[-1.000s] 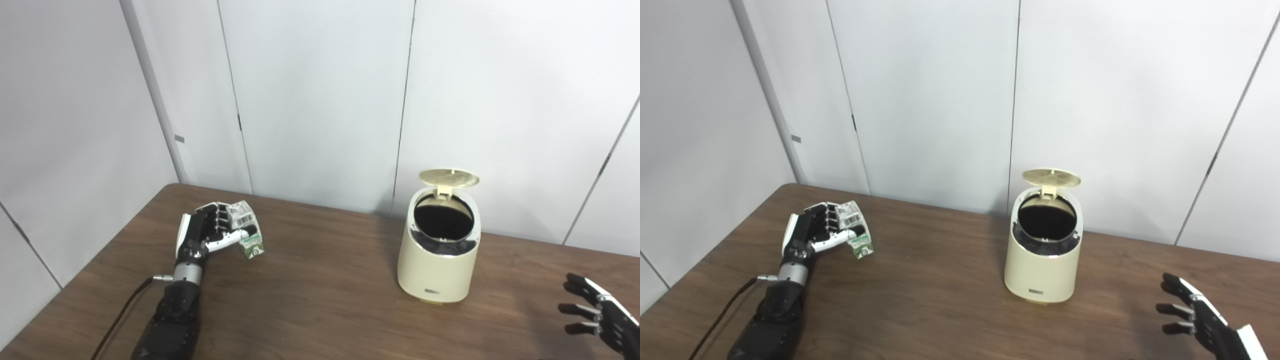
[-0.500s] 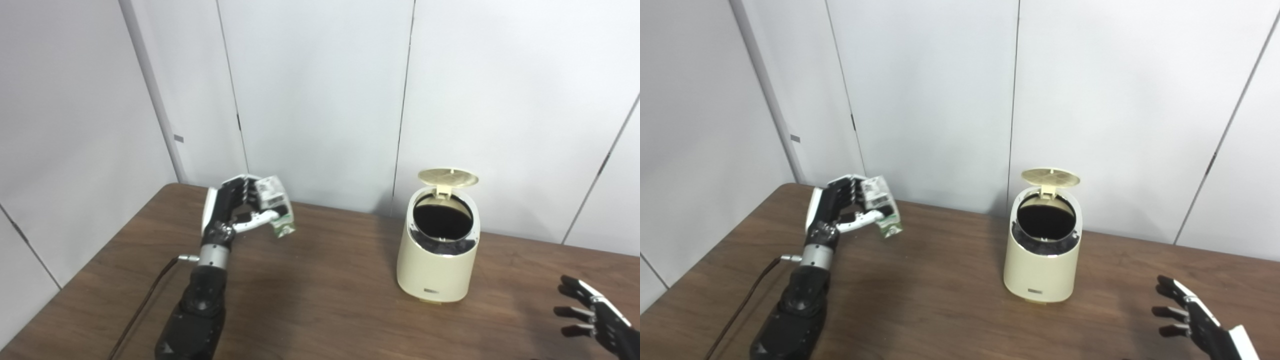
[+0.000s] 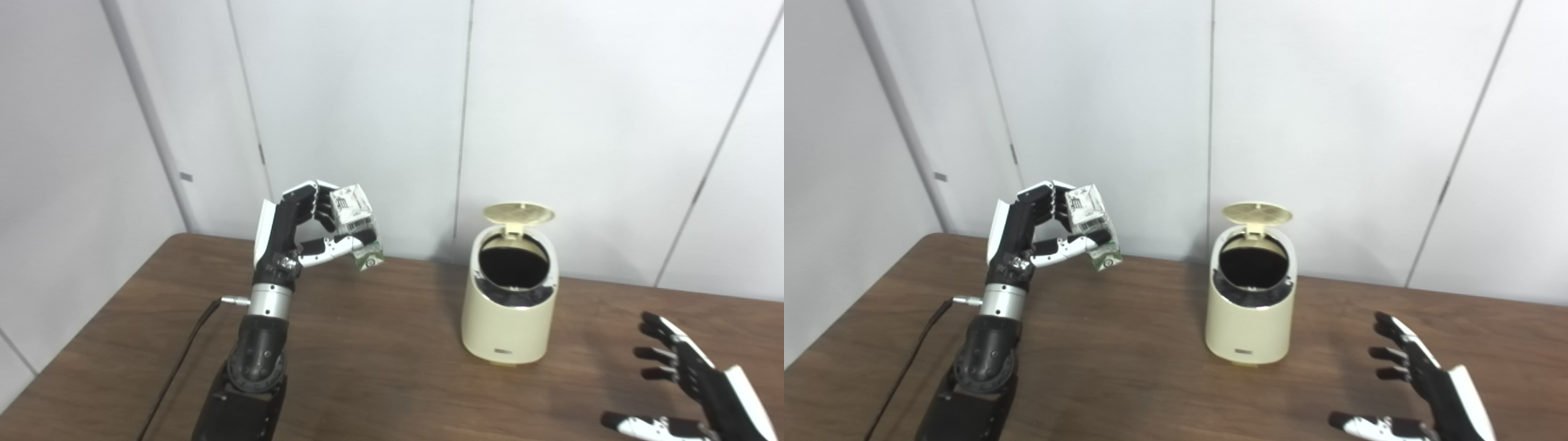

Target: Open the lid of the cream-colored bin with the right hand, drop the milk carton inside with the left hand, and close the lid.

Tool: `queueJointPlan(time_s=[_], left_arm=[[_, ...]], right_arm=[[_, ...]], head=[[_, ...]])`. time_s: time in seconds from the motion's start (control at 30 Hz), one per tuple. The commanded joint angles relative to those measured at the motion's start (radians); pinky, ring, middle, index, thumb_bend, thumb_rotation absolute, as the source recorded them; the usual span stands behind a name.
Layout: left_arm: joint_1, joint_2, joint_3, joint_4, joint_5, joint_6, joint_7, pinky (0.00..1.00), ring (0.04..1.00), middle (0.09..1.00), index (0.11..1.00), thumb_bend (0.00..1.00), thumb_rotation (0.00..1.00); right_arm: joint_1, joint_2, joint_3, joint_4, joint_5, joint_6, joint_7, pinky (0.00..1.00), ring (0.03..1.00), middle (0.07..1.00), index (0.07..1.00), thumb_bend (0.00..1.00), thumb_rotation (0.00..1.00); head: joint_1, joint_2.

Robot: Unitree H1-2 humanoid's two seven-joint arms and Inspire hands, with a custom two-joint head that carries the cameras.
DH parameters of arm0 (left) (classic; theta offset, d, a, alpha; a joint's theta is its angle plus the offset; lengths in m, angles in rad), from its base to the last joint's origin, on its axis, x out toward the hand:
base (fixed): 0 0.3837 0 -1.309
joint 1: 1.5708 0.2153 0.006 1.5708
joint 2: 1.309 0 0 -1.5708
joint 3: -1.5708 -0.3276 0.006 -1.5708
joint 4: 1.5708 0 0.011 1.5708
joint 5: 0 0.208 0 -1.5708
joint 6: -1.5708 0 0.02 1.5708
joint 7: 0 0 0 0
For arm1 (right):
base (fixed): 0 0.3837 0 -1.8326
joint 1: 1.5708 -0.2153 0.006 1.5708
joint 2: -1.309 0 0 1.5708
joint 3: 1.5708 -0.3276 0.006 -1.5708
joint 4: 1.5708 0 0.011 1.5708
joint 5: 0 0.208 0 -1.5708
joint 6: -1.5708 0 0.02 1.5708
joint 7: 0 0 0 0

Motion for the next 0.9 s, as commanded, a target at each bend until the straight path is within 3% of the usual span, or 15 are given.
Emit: queueJointPlan(time_s=[0.0,0.23,0.47,0.7,0.87], left_arm=[[-0.075,-0.008,-0.015,-0.043,-0.001,-0.018,-0.01,0.4,0.452,0.474,0.502,0.52,0.0],[-0.098,-0.054,-0.054,-0.027,-0.012,-0.046,-0.043,0.42,0.457,0.472,0.504,0.52,0.0],[-0.135,-0.119,-0.103,0.055,-0.002,-0.123,-0.055,0.42,0.455,0.473,0.502,0.52,0.0],[-0.177,-0.139,-0.129,0.168,-0.016,-0.216,-0.07,0.43,0.456,0.471,0.502,0.52,0.0],[-0.199,-0.156,-0.143,0.21,-0.04,-0.234,-0.077,0.43,0.457,0.472,0.5,0.52,0.0]], right_arm=[[-0.03,-0.002,0.005,-0.027,-0.013,-0.054,-0.022,0.65,0.773,0.87,0.874,0.73,0.0],[-0.028,0.008,0.021,-0.012,-0.049,-0.062,-0.045,0.67,0.762,0.876,0.88,0.75,0.0],[-0.021,0.02,0.029,0.015,-0.069,-0.069,-0.07,0.66,0.778,0.877,0.881,0.76,0.0],[-0.019,0.032,0.033,0.028,-0.075,-0.082,-0.086,0.63,0.78,0.875,0.88,0.76,0.0],[-0.022,0.034,0.035,0.031,-0.082,-0.077,-0.092,0.65,0.776,0.871,0.878,0.75,0.05]], head=[[-0.01,0.001],[-0.065,0.003],[-0.097,-0.001],[-0.139,-0.003],[-0.155,-0.003]])
